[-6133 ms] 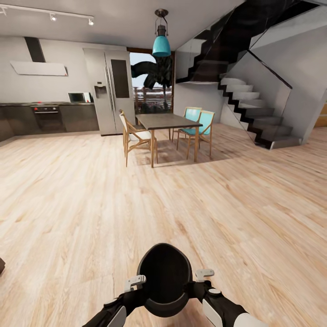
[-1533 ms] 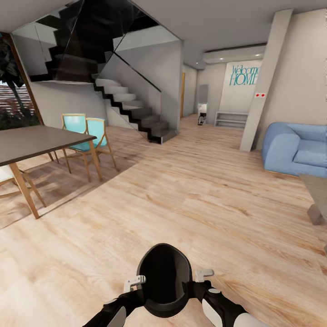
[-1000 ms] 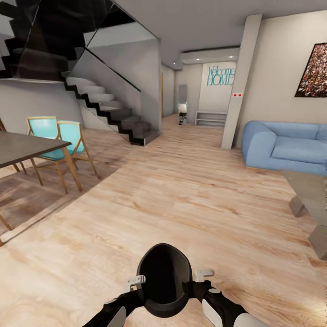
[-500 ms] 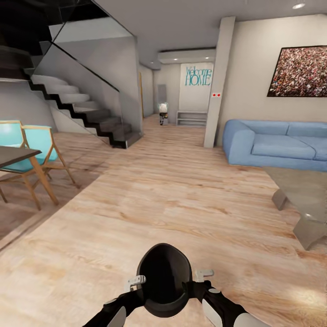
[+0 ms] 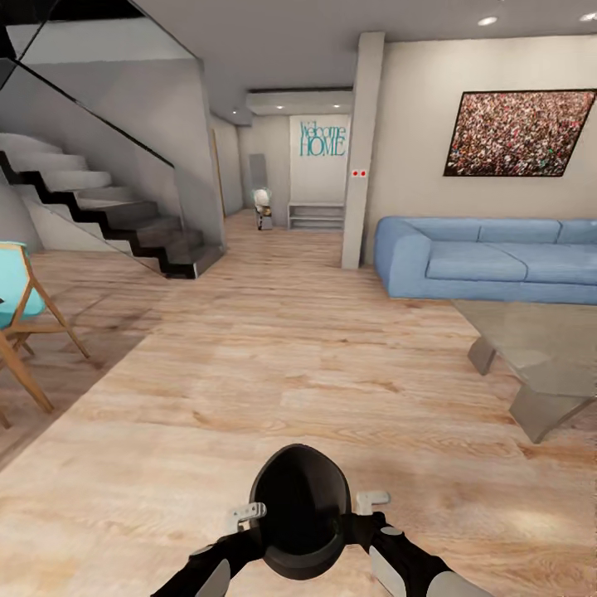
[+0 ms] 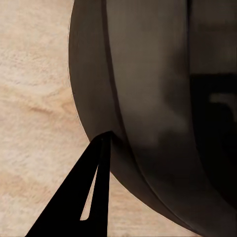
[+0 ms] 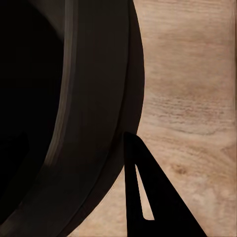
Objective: Place each of the two pumpkins and all three candles from the living room inside a cabinet in the living room (use any cabinet), then make sure every cabinet is closed, and position the cauldron so it is next to a table in the living room.
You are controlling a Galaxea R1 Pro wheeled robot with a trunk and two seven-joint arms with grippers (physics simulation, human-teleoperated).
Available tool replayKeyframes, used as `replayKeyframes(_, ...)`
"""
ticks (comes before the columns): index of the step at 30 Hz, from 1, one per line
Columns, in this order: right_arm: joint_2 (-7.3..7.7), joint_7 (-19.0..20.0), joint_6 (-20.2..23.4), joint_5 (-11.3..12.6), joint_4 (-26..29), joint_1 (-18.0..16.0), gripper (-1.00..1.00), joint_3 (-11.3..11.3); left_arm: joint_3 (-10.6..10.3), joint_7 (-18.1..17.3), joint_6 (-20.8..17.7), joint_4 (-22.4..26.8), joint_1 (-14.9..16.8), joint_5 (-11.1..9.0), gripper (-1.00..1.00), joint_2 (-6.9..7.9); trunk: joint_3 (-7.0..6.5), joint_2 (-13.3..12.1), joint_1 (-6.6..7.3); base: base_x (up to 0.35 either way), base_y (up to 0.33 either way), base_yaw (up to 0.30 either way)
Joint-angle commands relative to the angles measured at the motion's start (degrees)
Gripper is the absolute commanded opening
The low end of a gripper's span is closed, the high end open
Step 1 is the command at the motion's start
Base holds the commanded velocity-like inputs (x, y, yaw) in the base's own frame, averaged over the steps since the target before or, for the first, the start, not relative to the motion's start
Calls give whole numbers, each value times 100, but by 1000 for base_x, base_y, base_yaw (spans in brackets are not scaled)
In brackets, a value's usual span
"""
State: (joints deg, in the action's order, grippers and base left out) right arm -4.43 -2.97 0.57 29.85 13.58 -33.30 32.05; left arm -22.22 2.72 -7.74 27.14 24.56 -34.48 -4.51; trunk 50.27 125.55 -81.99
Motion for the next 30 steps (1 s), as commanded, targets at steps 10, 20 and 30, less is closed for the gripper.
replayKeyframes(10, 3, 8, -36, 47, 75, -10, -100, 56, -42, 54, -17, 1, -2, -42, -100, 29, 5, 3, -1, 274, 220, -280)
replayKeyframes(20, 3, 8, -36, 47, 77, -10, -100, 56, -41, 54, -17, 1, 1, -42, -100, 32, 5, 3, -1, 279, 215, -280)
replayKeyframes(30, 3, 7, -37, 47, 77, -10, -100, 56, -43, 54, -17, 1, 0, -42, -100, 30, 5, 3, -1, 283, 205, -280)
